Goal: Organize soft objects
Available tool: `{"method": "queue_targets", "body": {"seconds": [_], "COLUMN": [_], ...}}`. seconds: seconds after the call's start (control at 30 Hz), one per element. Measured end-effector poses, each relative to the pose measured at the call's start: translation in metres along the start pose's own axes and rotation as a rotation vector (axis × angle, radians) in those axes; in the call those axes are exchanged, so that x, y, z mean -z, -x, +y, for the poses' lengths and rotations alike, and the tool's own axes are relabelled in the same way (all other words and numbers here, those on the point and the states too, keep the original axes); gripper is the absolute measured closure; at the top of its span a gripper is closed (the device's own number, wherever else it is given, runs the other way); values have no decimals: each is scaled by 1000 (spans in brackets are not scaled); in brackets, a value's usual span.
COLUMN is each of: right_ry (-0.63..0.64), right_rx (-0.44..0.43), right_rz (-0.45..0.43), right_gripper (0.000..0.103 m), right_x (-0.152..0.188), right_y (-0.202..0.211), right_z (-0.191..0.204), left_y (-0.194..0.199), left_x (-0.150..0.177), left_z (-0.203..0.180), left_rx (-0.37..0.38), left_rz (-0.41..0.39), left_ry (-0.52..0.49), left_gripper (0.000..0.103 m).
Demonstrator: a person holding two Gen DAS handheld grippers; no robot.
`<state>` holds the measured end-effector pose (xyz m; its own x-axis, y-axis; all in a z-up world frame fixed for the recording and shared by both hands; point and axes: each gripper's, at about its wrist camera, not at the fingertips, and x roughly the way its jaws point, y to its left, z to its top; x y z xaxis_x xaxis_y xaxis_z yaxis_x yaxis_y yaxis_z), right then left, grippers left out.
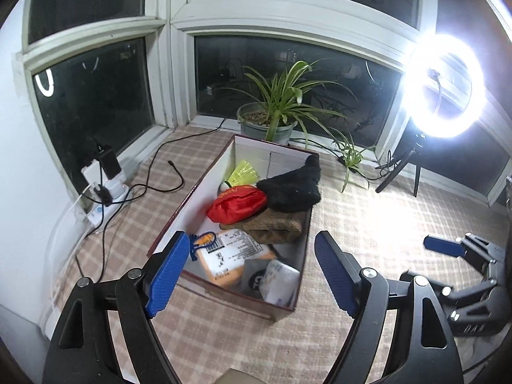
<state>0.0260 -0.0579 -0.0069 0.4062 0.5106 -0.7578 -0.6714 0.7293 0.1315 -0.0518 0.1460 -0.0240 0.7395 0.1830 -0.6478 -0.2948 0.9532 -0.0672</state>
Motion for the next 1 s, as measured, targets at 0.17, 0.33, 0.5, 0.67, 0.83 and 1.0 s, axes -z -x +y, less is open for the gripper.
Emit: {"method": "queue_targets", "body": {"seconds": [0.17,0.33,0.5,0.67,0.83,1.0], "right_ry": [-6,-12,-6,-15,-21,-37], "right_rx": [56,91,104,89,81,76], "right_rz": [-38,-75,-87,-84,-77,-67], "right_gripper": [25,22,21,21,21,21], "right_x": [8,20,28,32,34,36], "right_y": [19,36,45,46,44,42], "right_z": [-8,-13,-17,-22,-24,-28], "left_y": [12,20,21,22,26,27], "left_x": [12,25,35,41,40,39], "left_z": [-22,-38,-50,-56,-58,-59], "left_rx": [-27,-18,-14,-24,-41,-37], "left_rz": [-6,-11,10,29,21,22], "left_ry": [-10,15,18,18,16,13], "left_gripper": [22,22,22,22,22,22]}}
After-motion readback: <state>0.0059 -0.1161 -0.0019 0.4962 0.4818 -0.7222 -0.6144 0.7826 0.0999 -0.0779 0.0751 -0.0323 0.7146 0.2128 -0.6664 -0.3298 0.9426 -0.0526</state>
